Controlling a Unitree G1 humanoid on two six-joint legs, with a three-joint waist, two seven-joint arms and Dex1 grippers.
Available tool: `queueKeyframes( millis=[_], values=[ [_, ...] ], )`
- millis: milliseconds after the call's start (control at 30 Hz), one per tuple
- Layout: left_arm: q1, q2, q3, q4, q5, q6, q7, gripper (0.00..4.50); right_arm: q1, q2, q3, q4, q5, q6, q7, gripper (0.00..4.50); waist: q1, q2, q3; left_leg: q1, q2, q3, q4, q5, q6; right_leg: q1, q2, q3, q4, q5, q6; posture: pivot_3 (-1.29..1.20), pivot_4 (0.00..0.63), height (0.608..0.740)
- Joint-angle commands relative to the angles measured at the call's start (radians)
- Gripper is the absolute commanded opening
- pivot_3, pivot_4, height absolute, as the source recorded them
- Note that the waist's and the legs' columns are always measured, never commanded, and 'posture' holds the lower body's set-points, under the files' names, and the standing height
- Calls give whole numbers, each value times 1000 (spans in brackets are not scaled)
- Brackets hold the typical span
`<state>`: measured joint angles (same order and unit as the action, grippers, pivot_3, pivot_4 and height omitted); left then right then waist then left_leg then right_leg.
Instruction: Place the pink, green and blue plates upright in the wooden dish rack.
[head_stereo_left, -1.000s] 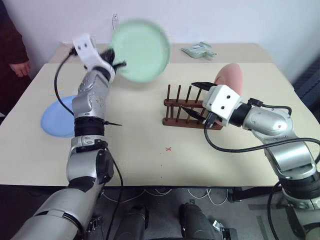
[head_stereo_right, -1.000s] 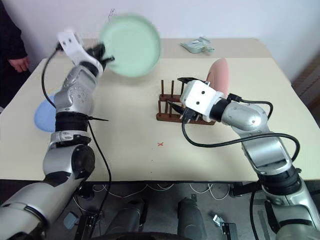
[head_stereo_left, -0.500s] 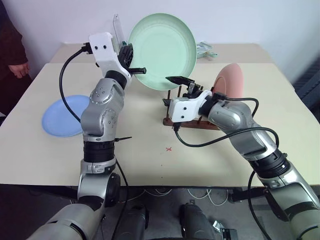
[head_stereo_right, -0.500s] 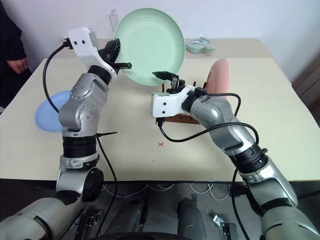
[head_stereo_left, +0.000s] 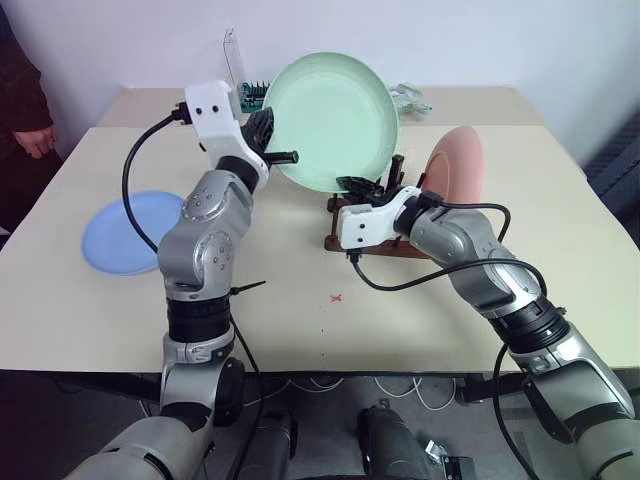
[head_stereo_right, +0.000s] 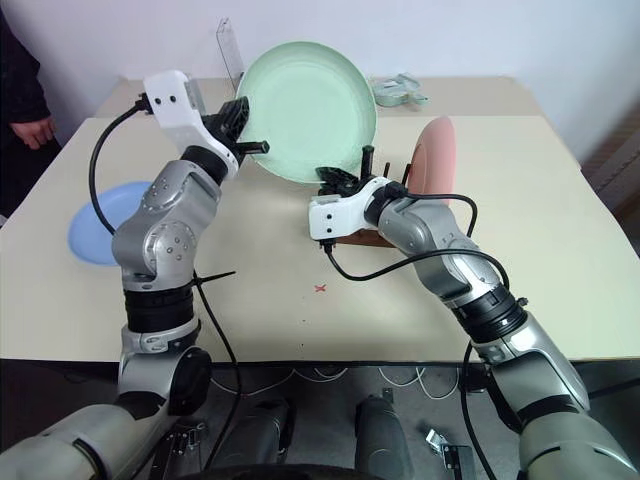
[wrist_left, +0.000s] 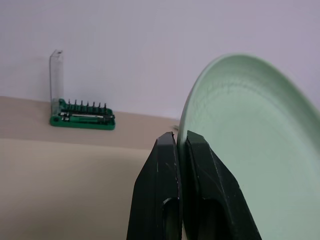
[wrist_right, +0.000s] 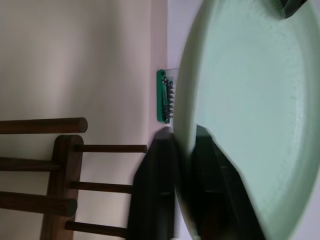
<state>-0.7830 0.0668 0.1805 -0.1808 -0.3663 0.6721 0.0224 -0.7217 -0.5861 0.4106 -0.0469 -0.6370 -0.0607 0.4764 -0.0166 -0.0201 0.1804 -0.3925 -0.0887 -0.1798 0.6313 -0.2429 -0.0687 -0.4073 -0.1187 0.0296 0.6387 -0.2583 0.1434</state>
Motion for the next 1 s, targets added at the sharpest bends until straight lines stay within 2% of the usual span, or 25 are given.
queueKeyframes(
  millis=[33, 67, 200, 300, 400, 467, 567, 633, 733, 833, 1000],
  values=[
    [-11, -15, 30, -63, -52, -2, 1, 0, -14, 4, -51, -29, -16, -2, -26, 54, 0, 0, 0, 0, 0, 0, 0, 0, 0, 0, 0, 0, 0, 0, 0, 0, 150, 740],
    [-16, -31, 56, -63, -85, -8, 4, 0, -14, 5, -51, -31, -20, -6, -29, 54, 0, 0, 0, 0, 0, 0, 0, 0, 0, 0, 0, 0, 0, 0, 0, 0, 150, 740],
    [-56, -64, 163, -62, -185, -56, 30, 1486, -14, 8, -58, -36, -25, -21, -43, 0, 0, 0, 0, 0, 0, 0, 0, 0, 0, 0, 0, 0, -1, 0, 0, 0, 150, 740],
    [-115, -26, 305, 31, -205, -145, 131, 3005, -11, 18, -83, -43, 7, -21, -42, 0, -4, 0, 0, 0, 0, 0, 0, 0, 0, 0, 0, 0, -1, 0, 0, 0, 150, 740],
    [-113, 76, 325, 116, -160, -192, 112, 4482, -6, 44, -129, -59, 91, -32, -38, 0, -8, 0, 0, 1, 1, 1, -1, 0, 0, 0, 1, 0, -1, 0, -1, 0, 150, 740],
    [-97, 123, 308, 142, -146, -200, 90, 4482, 0, 61, -153, -81, 130, -18, -28, 0, -3, 0, 0, 1, 1, 1, -1, 0, 0, 0, 1, 0, -1, 0, -1, 0, 150, 740],
    [22, 304, 149, 207, 4, -252, -105, 4482, 20, 167, -266, -189, 360, 126, 21, 0, -1, 0, 0, 1, 1, 0, -1, 0, 0, 1, 1, 0, -3, 0, -1, 0, 150, 740],
    [116, 369, 55, 205, 26, -297, -269, 4482, 53, 232, -339, -289, 556, 246, 68, 0, -2, 0, 0, 1, 1, 0, -2, 0, 0, 1, 1, 0, -3, 0, -1, 0, 150, 740],
    [226, 404, -27, 179, 22, -348, -431, 4482, 86, 285, -422, -415, 755, 428, 84, 0, 6, 0, 0, 1, 0, -1, -2, 0, 0, 2, 0, 0, -5, 1, -1, 0, 150, 740],
    [317, 388, -72, 142, 2, -379, -523, 4482, 128, 323, -506, -538, 914, 608, 33, 0, 3, 1, 0, 0, 1, -2, -3, -2, 4, 2, 1, 0, -5, 1, -2, 0, 150, 740],
    [408, 374, -153, -8, -78, -324, -664, 4482, 205, 352, -597, -663, 1053, 823, -88, 0, 1, 2, 0, 0, 1, -2, -5, -3, 5, 0, 1, 0, -4, 2, -3, 0, 150, 740]
  ],
)
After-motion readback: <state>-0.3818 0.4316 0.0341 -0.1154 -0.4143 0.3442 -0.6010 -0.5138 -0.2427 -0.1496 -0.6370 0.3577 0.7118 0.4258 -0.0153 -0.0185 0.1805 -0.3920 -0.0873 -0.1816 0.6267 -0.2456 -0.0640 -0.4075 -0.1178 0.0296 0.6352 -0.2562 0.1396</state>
